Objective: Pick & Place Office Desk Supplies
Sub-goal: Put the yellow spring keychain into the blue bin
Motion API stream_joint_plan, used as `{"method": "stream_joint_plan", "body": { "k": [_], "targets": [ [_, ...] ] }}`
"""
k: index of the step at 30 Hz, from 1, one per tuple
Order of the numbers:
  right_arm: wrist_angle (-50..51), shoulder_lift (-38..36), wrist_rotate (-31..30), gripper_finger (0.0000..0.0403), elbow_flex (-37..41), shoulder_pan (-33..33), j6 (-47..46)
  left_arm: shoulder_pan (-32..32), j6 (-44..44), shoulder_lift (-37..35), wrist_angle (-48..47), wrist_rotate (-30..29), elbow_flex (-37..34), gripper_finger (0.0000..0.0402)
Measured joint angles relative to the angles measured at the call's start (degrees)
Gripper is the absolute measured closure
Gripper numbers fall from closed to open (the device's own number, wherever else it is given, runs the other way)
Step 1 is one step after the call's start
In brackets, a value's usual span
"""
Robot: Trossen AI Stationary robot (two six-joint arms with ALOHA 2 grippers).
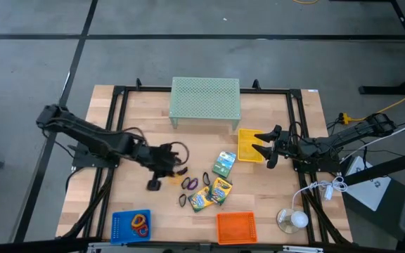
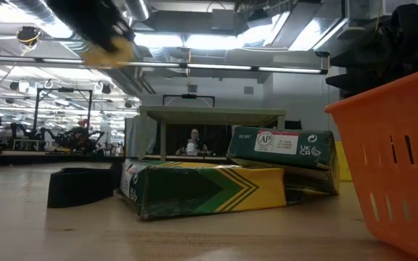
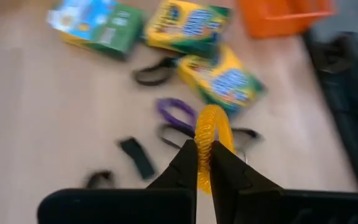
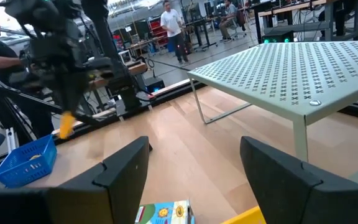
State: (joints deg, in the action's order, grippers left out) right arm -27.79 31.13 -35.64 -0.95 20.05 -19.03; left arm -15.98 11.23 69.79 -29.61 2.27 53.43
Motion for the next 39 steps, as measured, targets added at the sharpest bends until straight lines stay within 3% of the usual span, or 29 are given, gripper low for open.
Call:
{"method": "stream_joint_plan", "body": {
  "k": [8, 14, 22, 33, 39],
  "targets": [
    [0.06, -0.02, -0.42, 0.0147, 0.00, 0.02, 1.09, -15.07, 18.85, -4.55, -8.36, 1.30, 0.00, 0.0390],
    [0.08, -0.02, -4.41, 0.0147, 0.00, 0.00, 1.50, -28.83, 38.09, -3.10, -10.02, -4.04, 0.00, 0.0390],
    [0.07, -0.02, -4.44, 0.0147, 0.00, 0.01, 1.50, -43.46, 58.88, 1.83, -9.77, -14.87, 0.00, 0.0390],
    [0.04, -0.02, -4.44, 0.0147, -0.01, 0.01, 1.26, -50.97, 72.61, 11.63, -9.26, -16.27, 0.00, 0.0387],
    [0.03, -0.02, -4.43, 0.0147, 0.00, 0.00, 0.05, -50.94, 72.68, 12.45, -9.20, -17.08, -0.02, 0.0343]
  ]
}}
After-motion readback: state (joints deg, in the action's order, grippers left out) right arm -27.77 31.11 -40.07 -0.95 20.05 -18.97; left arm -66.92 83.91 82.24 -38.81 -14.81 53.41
